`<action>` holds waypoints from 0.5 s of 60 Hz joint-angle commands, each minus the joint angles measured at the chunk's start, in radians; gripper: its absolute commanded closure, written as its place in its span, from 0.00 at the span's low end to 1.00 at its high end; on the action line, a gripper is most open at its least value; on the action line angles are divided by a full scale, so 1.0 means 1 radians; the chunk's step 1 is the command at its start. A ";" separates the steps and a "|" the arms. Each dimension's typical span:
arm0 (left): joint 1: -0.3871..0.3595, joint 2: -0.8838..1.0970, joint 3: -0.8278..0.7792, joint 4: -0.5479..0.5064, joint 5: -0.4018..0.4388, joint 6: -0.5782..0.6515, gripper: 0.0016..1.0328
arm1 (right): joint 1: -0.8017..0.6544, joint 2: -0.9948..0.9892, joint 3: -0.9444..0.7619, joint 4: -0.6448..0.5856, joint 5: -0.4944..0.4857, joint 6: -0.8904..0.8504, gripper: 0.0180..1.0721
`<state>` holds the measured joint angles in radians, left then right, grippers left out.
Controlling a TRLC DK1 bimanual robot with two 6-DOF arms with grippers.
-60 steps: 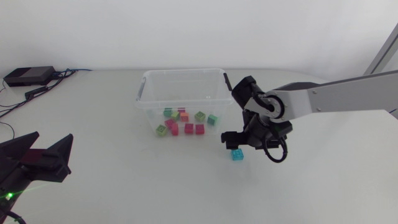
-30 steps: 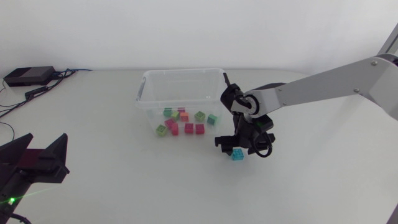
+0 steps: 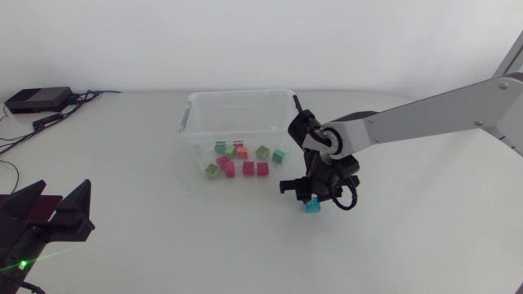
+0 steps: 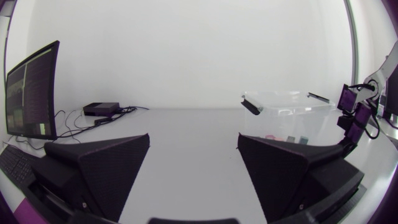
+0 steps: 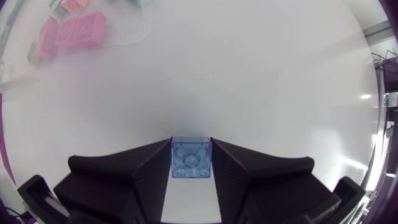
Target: Pick up the duplo bricks and place them in the container
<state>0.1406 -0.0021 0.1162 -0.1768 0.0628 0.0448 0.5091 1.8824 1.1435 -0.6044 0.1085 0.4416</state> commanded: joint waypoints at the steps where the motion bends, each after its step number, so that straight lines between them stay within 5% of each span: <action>1: 0.008 -0.012 -0.032 0.017 -0.008 -0.003 0.04 | 0.009 -0.091 -0.050 -0.012 0.008 -0.007 0.71; 30: -0.018 -0.012 -0.096 0.166 -0.008 0.027 0.04 | 0.212 -0.496 -0.021 -0.112 0.177 0.028 0.72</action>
<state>0.1341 -0.0021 0.0456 -0.0368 0.0620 0.0563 0.6895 1.4151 1.0943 -0.7116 0.2543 0.4435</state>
